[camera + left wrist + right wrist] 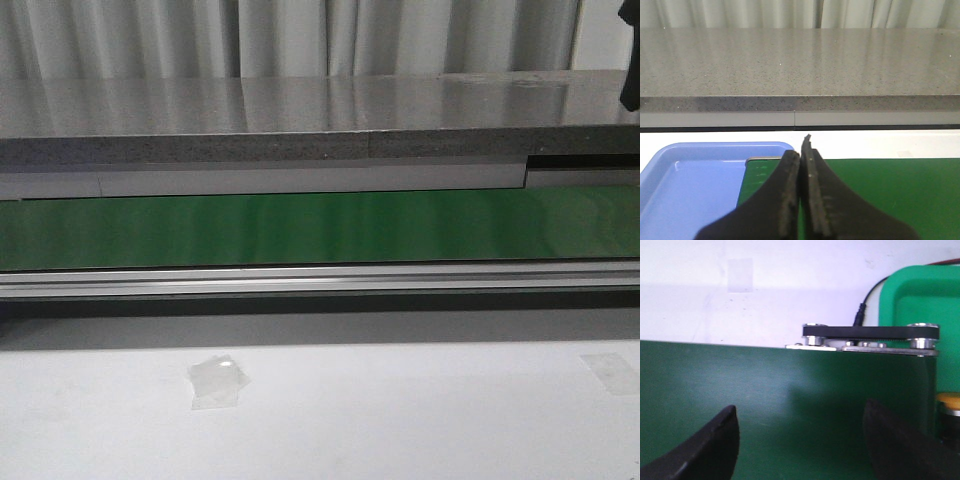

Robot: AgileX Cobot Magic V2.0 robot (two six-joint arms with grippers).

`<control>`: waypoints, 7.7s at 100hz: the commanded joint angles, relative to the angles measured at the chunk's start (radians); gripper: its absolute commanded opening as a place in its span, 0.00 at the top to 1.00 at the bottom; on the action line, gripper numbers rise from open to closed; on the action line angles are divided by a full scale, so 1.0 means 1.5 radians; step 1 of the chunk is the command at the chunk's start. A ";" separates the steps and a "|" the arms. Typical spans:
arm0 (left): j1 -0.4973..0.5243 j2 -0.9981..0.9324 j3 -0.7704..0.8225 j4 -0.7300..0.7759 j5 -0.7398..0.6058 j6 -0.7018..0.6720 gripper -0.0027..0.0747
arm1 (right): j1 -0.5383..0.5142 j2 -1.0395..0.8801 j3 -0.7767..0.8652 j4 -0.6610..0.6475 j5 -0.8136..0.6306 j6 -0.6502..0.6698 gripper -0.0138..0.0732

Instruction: Move button from left to right

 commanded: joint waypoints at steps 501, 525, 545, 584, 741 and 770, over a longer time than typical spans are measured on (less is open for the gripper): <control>-0.006 0.003 -0.020 -0.006 -0.055 -0.002 0.99 | 0.081 -1.198 1.044 -0.131 -0.606 0.137 0.92; -0.006 0.003 -0.020 -0.006 -0.055 -0.002 0.99 | 0.081 -1.198 1.044 -0.131 -0.605 0.137 0.92; -0.006 0.003 -0.020 -0.006 -0.055 -0.002 0.99 | 0.081 -1.198 1.044 -0.131 -0.605 0.137 0.92; -0.006 0.003 -0.020 -0.006 -0.055 -0.002 0.99 | 0.081 -1.198 1.044 -0.131 -0.605 0.137 0.92; -0.006 -0.409 0.237 0.175 -0.048 -0.094 0.99 | 0.081 -1.198 1.044 -0.131 -0.605 0.137 0.92; 0.017 -0.475 0.279 0.176 -0.020 -0.117 0.99 | 0.081 -1.198 1.044 -0.131 -0.605 0.137 0.92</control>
